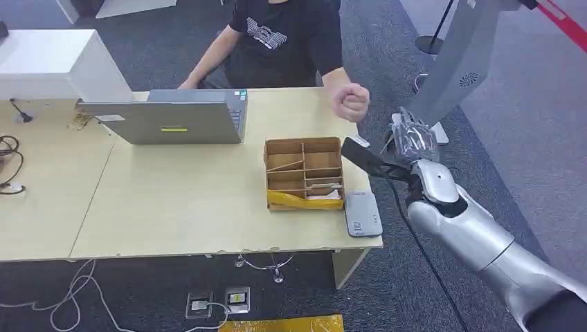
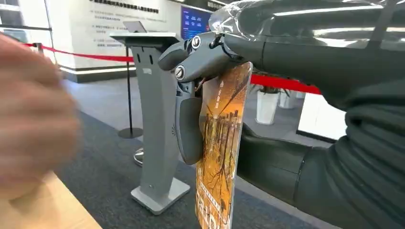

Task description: Pass the card to the sensor for recognition and then transmit it.

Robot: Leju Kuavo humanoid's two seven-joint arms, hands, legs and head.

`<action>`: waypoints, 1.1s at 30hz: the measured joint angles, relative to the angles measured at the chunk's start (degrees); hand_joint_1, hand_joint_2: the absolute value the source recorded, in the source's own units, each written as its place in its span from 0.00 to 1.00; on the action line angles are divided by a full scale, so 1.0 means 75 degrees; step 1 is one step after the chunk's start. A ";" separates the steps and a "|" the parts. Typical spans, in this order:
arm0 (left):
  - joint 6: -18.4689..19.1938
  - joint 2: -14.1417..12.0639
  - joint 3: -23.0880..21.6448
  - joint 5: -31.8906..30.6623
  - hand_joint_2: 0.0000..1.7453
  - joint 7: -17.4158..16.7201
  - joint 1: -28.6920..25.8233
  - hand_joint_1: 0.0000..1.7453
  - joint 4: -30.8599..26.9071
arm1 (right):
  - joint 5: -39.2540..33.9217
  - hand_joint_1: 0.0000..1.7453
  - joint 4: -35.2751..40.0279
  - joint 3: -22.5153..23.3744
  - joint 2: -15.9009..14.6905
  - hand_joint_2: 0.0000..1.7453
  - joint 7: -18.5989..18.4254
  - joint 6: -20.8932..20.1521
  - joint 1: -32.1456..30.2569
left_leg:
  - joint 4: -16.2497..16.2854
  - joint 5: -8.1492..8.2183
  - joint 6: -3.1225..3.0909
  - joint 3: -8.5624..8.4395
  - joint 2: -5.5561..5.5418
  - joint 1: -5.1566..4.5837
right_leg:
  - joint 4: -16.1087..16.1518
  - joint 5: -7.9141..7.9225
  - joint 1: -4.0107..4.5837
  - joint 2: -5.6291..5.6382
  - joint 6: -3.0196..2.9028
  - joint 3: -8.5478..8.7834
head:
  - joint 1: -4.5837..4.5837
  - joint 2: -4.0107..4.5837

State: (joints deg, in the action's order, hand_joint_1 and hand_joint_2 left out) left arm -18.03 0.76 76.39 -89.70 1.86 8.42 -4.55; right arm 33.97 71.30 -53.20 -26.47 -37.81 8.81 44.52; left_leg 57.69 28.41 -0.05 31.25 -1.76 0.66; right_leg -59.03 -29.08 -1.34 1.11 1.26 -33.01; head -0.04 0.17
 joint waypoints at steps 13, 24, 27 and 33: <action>0.0026 0.0003 0.0000 -0.0003 0.00 0.0012 -0.0004 0.00 0.0000 | -0.0053 1.00 0.0058 0.0207 -0.0099 1.00 0.0473 0.0222 -0.0857 | 0.0000 0.0002 0.0000 0.0000 -0.0002 0.0000 | 0.0000 0.0000 0.0000 -0.0002 0.0000 0.0002 | -0.0003 0.0000; -0.0775 0.0790 -0.0583 -0.0015 0.00 -0.0274 0.0482 0.00 -0.0020 | -0.1006 1.00 -0.0601 0.0291 0.0463 1.00 0.1553 0.0866 -0.1371 | 0.0000 -0.0003 -0.0004 -0.0001 -0.0023 -0.0009 | 0.0003 0.0002 -0.0009 -0.0022 0.0002 0.0011 | -0.0003 0.0000; -0.0740 0.1073 -0.0883 -0.0020 0.00 -0.0274 0.0611 0.00 -0.0009 | -0.1315 1.00 -0.0711 0.0288 0.0498 1.00 0.1475 0.1160 -0.1585 | 0.0000 -0.0003 -0.0006 -0.0002 -0.0015 -0.0009 | 0.0006 0.0003 -0.0009 -0.0014 0.0004 0.0014 | 0.0000 0.0000; -0.0775 0.1151 -0.1186 -0.0015 0.00 -0.0187 0.0651 0.00 -0.0003 | -0.1524 1.00 -0.0848 0.0222 0.0495 1.00 0.1356 0.1390 -0.1997 | 0.0002 0.0007 -0.0006 0.0000 0.0007 -0.0007 | 0.0007 0.0004 -0.0008 0.0013 0.0004 -0.0008 | -0.0006 0.0000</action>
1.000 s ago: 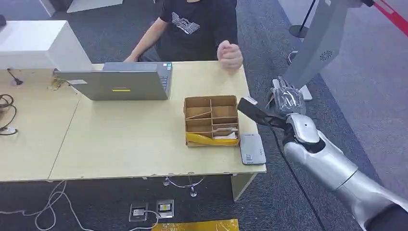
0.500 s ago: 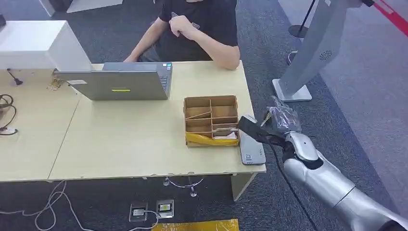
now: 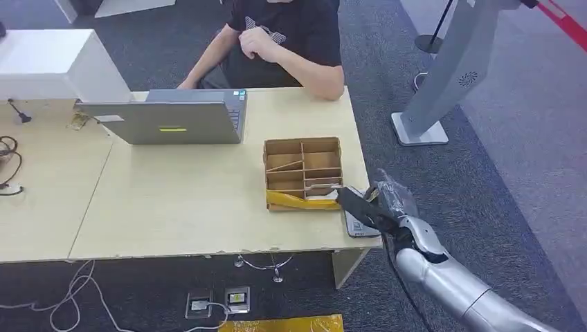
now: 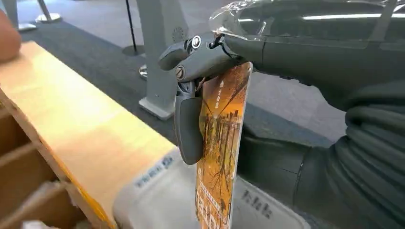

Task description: Pass the card to the sensor for recognition and then transmit it.

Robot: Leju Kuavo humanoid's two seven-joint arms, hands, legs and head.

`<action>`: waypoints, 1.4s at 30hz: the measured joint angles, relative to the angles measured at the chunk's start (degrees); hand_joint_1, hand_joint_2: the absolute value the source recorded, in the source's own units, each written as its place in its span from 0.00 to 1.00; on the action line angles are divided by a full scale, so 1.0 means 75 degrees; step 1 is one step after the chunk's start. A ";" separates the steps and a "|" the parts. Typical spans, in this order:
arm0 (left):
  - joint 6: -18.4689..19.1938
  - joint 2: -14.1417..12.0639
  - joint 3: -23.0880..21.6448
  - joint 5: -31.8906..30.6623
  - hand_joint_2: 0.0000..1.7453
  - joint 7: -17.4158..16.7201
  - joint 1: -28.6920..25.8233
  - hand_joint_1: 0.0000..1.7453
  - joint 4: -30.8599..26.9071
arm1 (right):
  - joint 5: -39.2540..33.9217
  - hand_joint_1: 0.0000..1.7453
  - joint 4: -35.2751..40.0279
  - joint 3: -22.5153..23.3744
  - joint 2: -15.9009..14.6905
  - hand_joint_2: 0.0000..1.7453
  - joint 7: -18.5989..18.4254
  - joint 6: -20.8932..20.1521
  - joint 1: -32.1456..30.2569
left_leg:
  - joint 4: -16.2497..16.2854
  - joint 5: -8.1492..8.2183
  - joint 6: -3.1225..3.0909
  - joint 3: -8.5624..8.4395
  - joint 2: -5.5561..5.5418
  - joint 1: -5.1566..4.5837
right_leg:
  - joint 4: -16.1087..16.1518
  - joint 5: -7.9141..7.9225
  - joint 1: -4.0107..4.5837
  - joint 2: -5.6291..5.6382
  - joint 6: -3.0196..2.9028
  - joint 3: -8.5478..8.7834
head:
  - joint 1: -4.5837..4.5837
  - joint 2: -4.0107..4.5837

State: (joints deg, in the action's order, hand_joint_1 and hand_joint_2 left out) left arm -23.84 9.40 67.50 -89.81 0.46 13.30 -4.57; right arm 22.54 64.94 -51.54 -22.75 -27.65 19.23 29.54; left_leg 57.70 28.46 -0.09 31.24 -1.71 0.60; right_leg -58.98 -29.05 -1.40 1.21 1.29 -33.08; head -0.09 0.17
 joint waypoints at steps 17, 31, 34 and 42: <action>0.0107 -0.0052 -0.0259 0.0000 0.00 0.0050 -0.0051 0.00 0.0009 | -0.0472 1.00 -0.0053 -0.0038 -0.0338 1.00 -0.0364 0.0530 -0.0146 | -0.0001 0.0000 0.0000 -0.0009 0.0017 0.0002 | 0.0000 0.0002 0.0002 0.0011 0.0001 0.0012 | 0.0003 0.0000; 0.0306 -0.0551 -0.0577 0.0009 0.00 0.0324 -0.0679 0.00 0.0011 | 0.0387 1.00 0.0519 -0.0032 -0.0939 1.00 -0.1155 0.0572 0.0409 | -0.0001 -0.0004 0.0002 -0.0003 0.0026 0.0000 | -0.0002 0.0015 -0.0001 0.0022 0.0000 0.0006 | 0.0003 0.0000; 0.0317 -0.0586 -0.0662 0.0012 0.00 0.0321 -0.0700 0.00 0.0011 | 0.0203 1.00 0.1073 0.0011 -0.1125 1.00 -0.1265 0.0592 0.0828 | -0.0001 -0.0004 0.0002 -0.0005 0.0030 0.0000 | -0.0001 0.0016 -0.0001 0.0025 0.0000 0.0007 | 0.0003 0.0000; 0.0469 -0.0586 -0.0781 0.0009 0.00 0.0321 -0.0689 0.00 0.0011 | 0.0288 1.00 0.1900 0.0099 -0.1177 1.00 -0.1428 0.0196 0.1817 | -0.0002 -0.0005 0.0003 -0.0004 0.0028 0.0004 | -0.0003 0.0016 0.0003 0.0024 0.0000 0.0008 | 0.0003 0.0000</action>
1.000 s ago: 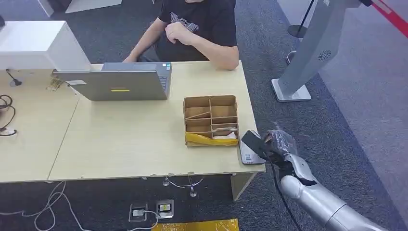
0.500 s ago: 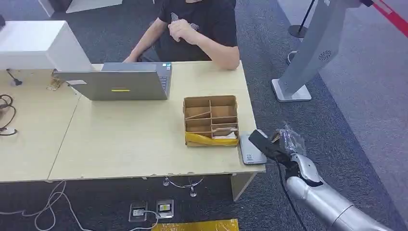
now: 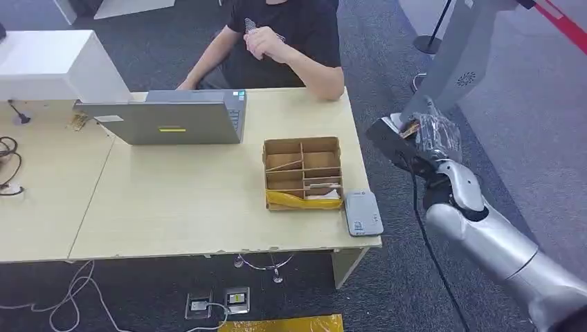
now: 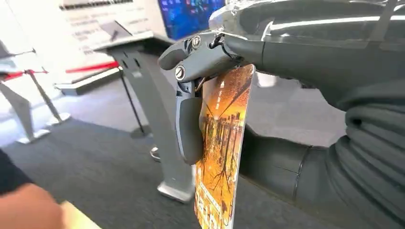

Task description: Pass the card to the sensor for recognition and then transmit it.

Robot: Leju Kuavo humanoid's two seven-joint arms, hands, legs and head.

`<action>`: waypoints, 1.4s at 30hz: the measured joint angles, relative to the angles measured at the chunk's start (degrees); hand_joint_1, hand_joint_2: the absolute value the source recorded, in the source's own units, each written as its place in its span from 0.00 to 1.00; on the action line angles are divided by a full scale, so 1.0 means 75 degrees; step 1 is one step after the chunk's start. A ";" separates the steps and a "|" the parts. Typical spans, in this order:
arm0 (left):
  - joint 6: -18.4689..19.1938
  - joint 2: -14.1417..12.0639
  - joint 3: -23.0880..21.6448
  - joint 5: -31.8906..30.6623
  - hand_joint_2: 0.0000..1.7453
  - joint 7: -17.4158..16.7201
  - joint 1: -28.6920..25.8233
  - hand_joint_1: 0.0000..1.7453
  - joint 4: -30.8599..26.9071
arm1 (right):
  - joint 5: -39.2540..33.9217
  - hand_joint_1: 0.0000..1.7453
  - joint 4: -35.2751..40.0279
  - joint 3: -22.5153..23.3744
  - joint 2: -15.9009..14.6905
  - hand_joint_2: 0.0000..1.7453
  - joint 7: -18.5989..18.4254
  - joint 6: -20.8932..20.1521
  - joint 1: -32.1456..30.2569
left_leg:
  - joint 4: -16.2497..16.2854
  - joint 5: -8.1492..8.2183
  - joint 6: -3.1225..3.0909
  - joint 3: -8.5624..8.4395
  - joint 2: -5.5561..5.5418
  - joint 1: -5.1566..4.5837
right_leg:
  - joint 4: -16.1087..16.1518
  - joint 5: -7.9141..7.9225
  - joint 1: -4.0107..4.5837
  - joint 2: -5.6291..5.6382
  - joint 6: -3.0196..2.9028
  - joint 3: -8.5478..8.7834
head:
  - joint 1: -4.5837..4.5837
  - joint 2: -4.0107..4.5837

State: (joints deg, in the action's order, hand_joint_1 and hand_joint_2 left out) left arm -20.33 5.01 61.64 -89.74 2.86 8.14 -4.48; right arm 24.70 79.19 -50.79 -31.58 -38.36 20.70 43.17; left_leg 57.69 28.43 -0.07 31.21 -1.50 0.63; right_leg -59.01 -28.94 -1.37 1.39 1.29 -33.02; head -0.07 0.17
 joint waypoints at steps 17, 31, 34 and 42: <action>0.0061 0.0082 -0.0306 -0.0003 0.00 -0.0157 0.0130 0.00 0.0000 | -0.0507 1.00 -0.0551 -0.0536 0.1241 1.00 0.0994 0.0152 0.0784 | 0.0000 -0.0002 0.0000 0.0006 -0.0007 0.0000 | 0.0000 -0.0001 0.0000 -0.0004 0.0000 -0.0001 | 0.0003 0.0000; 0.0128 0.0079 -0.0338 0.0000 0.00 -0.0315 0.0126 0.00 0.0000 | -0.0723 1.00 -0.1055 -0.0758 0.1530 1.00 0.0795 0.0428 0.0828 | 0.0000 -0.0002 0.0001 0.0002 -0.0003 0.0000 | 0.0001 -0.0001 0.0000 0.0000 0.0000 -0.0004 | 0.0003 0.0000; 0.0152 0.0076 -0.0362 0.0000 0.00 -0.0379 0.0125 0.00 0.0000 | -0.0580 0.25 -0.1058 -0.0831 0.1486 1.00 0.0601 0.0454 0.0796 | 0.0000 -0.0002 0.0000 0.0001 -0.0002 0.0000 | 0.0002 -0.0001 0.0000 0.0000 0.0000 -0.0004 | 0.0000 0.0000; 0.0146 0.0073 -0.0362 0.0000 0.00 -0.0318 0.0117 0.00 0.0000 | 0.0044 0.00 -0.1058 -0.0907 0.1387 1.00 0.0344 0.0349 0.0720 | 0.0000 -0.0001 0.0001 0.0000 -0.0001 -0.0001 | 0.0002 0.0000 0.0000 0.0000 0.0000 -0.0005 | 0.0003 0.0000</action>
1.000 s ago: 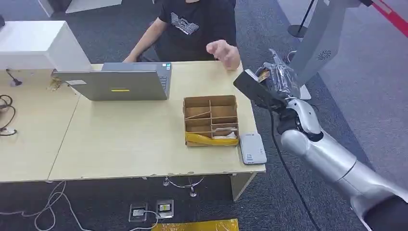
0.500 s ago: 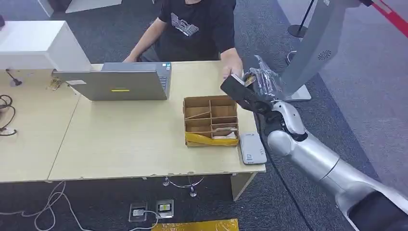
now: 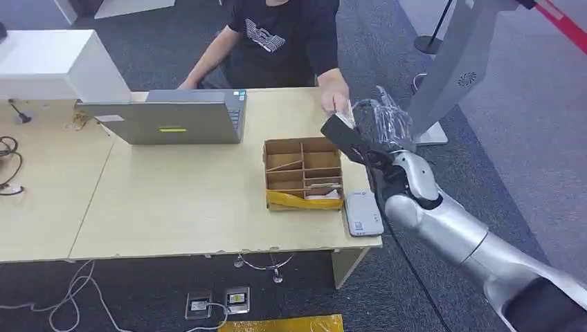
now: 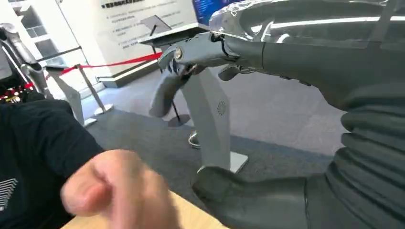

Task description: Pass the card to the sensor for recognition and then transmit it.

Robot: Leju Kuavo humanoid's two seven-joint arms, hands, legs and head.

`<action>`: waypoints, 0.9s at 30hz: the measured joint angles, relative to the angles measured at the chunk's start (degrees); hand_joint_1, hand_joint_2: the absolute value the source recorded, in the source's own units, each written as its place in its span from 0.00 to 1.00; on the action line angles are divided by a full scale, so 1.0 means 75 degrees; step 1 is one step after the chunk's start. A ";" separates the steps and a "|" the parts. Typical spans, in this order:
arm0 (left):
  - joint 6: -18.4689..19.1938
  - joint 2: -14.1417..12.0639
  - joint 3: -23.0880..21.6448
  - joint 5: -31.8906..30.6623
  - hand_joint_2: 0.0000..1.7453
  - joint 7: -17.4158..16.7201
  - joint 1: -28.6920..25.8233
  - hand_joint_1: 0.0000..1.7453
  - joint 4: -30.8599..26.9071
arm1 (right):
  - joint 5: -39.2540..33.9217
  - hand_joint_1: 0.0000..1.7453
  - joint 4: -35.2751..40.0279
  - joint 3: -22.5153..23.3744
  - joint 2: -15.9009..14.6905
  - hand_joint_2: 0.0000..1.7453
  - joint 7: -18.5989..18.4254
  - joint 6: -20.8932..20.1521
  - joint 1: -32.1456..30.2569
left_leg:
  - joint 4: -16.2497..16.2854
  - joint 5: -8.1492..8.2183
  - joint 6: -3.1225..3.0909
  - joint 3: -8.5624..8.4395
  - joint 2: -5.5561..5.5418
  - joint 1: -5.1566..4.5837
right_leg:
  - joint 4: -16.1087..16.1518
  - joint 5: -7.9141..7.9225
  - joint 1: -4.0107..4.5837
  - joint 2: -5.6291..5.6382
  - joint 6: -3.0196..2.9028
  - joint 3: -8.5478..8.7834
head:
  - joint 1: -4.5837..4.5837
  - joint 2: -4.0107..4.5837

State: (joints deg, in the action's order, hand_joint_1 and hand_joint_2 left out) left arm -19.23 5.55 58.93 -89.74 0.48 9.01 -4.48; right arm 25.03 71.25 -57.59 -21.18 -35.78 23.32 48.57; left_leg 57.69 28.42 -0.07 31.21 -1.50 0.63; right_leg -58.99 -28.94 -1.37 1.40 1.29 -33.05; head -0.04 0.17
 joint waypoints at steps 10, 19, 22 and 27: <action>0.0026 -0.0015 -0.0003 0.0000 0.00 0.0052 0.0000 0.00 0.0000 | 0.0729 0.00 0.0560 -0.0058 -0.0367 1.00 -0.0356 -0.1184 -0.0119 | 0.0000 0.0000 0.0000 -0.0001 0.0000 0.0000 | 0.0000 0.0000 0.0000 0.0001 0.0000 0.0000 | -0.0003 0.0000; 0.0067 -0.0061 0.0000 0.0000 0.00 0.0052 -0.0054 0.00 0.0000 | 0.1002 0.00 0.1539 -0.0181 -0.0673 1.00 -0.0551 -0.2314 -0.0370 | 0.0000 0.0001 0.0000 -0.0001 0.0000 0.0000 | 0.0000 0.0000 0.0000 0.0000 0.0000 0.0001 | 0.0000 0.0000; 0.0023 -0.0064 0.0000 0.0000 0.00 0.0090 -0.0075 0.00 0.0000 | 0.1017 0.00 0.1632 -0.0187 -0.0688 1.00 -0.0554 -0.2416 -0.0490 | 0.0000 0.0001 0.0000 -0.0001 0.0001 0.0000 | 0.0000 0.0000 0.0000 0.0000 0.0000 0.0003 | -0.0003 0.0000; -0.0087 -0.0061 -0.0006 0.0003 0.00 0.0163 -0.0080 0.00 0.0000 | 0.1093 0.00 0.1612 -0.0201 -0.0659 1.00 -0.0317 -0.2287 -0.0732 | -0.0001 0.0001 0.0000 0.0003 -0.0001 0.0000 | -0.0001 0.0000 0.0000 -0.0002 0.0000 0.0003 | -0.0003 0.0000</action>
State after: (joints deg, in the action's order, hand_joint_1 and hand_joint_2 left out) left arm -19.89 5.09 58.88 -89.72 1.70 8.41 -4.48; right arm 33.22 83.34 -59.10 -26.12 -38.16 6.16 43.08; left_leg 57.69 28.42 -0.07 31.23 -1.50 0.63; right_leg -59.00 -28.94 -1.37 1.39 1.29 -33.03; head -0.07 0.17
